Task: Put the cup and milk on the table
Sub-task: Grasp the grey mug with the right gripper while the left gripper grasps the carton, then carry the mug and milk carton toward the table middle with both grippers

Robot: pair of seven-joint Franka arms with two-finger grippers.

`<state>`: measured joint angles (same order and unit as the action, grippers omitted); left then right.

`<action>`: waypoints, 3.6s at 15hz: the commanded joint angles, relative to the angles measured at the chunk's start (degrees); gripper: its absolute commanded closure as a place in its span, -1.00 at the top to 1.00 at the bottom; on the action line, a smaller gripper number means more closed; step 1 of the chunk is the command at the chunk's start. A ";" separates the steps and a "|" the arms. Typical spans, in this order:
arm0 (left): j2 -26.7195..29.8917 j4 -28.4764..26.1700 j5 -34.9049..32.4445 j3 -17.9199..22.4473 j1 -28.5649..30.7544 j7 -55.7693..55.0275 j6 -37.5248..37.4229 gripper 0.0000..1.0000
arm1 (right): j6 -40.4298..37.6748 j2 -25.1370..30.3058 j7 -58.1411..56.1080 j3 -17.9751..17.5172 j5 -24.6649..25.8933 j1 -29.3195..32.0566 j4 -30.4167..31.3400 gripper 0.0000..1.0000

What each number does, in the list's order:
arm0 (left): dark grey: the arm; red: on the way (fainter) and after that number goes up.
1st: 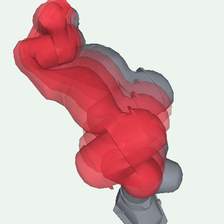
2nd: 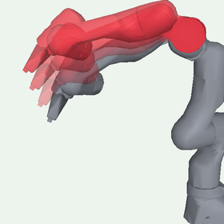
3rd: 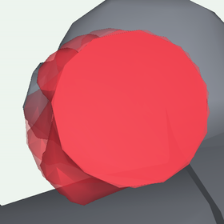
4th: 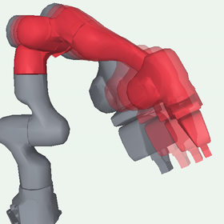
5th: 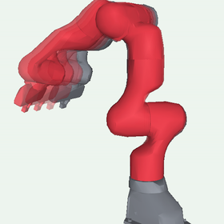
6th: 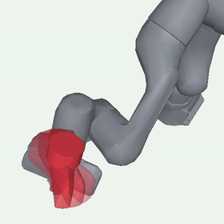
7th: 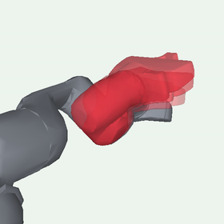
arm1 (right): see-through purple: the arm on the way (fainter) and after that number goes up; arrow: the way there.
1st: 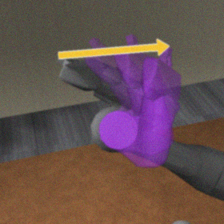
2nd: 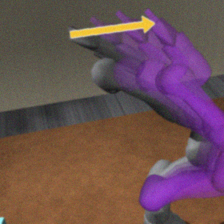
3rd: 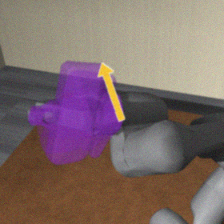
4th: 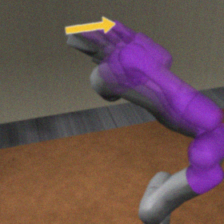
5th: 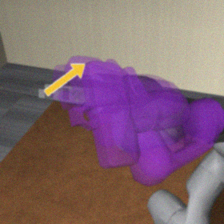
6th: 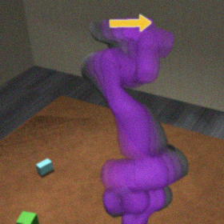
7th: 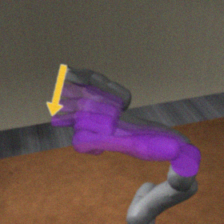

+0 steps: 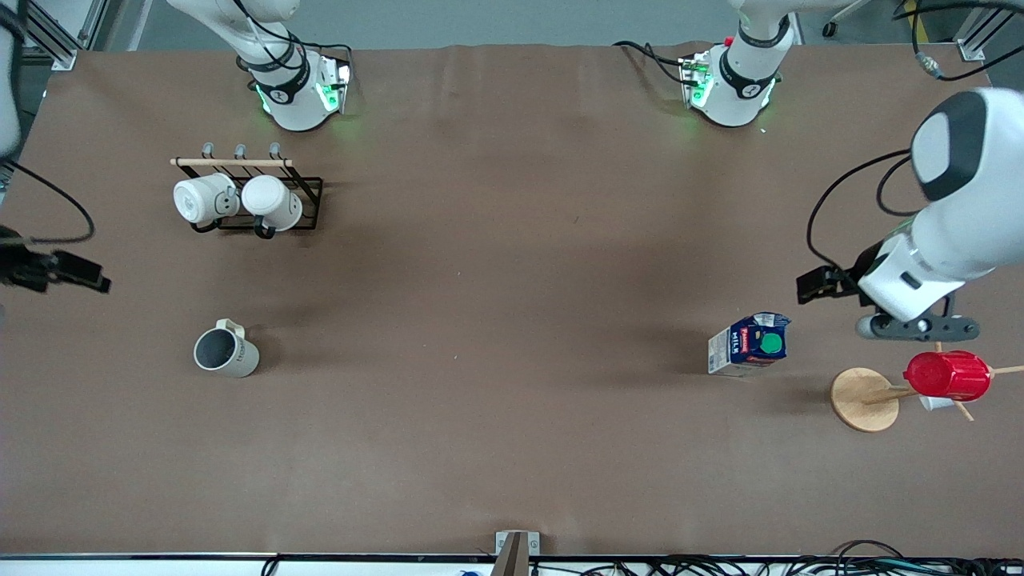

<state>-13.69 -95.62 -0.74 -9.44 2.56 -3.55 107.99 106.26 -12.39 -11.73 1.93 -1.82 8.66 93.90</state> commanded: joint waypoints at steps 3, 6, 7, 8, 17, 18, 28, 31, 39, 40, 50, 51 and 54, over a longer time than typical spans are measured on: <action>-1.15 -6.07 -1.46 -0.31 -0.18 -0.58 7.85 1.00 | 15.61 -5.78 -5.49 -0.52 0.23 1.01 8.49 1.00; -3.44 -5.89 -1.46 -0.57 -0.18 -0.66 10.40 1.00 | 23.61 -9.76 -5.58 -0.87 0.32 0.31 11.81 1.00; -4.06 -5.72 -1.46 -0.58 -0.62 -0.66 11.01 1.00 | 27.29 -10.11 -5.84 -0.87 0.41 -0.65 14.01 1.00; -4.59 -5.46 -1.37 -0.58 -0.88 -0.84 11.37 1.00 | 30.72 -10.81 -5.85 -0.87 0.41 -0.92 15.86 1.00; -7.14 -4.84 -1.46 -0.58 -2.21 -1.81 12.60 0.61 | 41.92 -15.12 -5.94 -0.87 0.85 -1.72 19.39 0.11; -7.66 -4.75 -1.46 -0.58 -2.21 -1.81 12.69 0.58 | 42.01 -15.47 -5.85 -0.96 0.85 -1.72 19.39 -0.16; -10.74 -3.26 -1.46 -0.58 -2.21 -1.81 14.80 -0.13 | 28.96 -11.61 -0.95 -2.36 0.32 -2.33 13.09 -0.99; -11.09 -2.21 -1.54 -0.58 -2.29 -1.72 14.62 -0.18 | 19.44 -11.43 14.58 -10.08 0.85 -2.77 5.97 -0.99; -7.50 3.41 -1.46 -0.93 -4.49 -1.98 7.52 -0.18 | 19.24 -24.69 56.34 -20.91 17.01 -16.11 -9.42 -0.99; -6.88 4.47 -1.54 -1.01 -5.01 -2.51 5.24 -0.18 | 19.42 -26.01 59.16 -20.91 17.72 -18.57 -10.56 -0.99; -8.45 9.57 -1.28 -1.02 -13.97 -18.13 -0.14 -0.18 | 19.51 -30.68 79.48 -22.22 25.45 -30.37 -12.52 -0.99; -9.24 10.18 -1.19 -0.93 -15.64 -20.42 -0.14 -0.18 | 19.77 -30.68 80.02 -23.01 26.59 -30.37 -11.64 -0.99; -12.49 13.87 -1.19 -0.93 -19.24 -27.01 -0.14 -0.18 | 19.86 -30.85 81.60 -23.28 27.83 -30.72 -10.58 -0.99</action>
<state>-23.12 -86.22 -0.97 -10.50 -14.24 -26.21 108.90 126.01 -43.14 67.83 -20.33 23.89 -22.63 82.48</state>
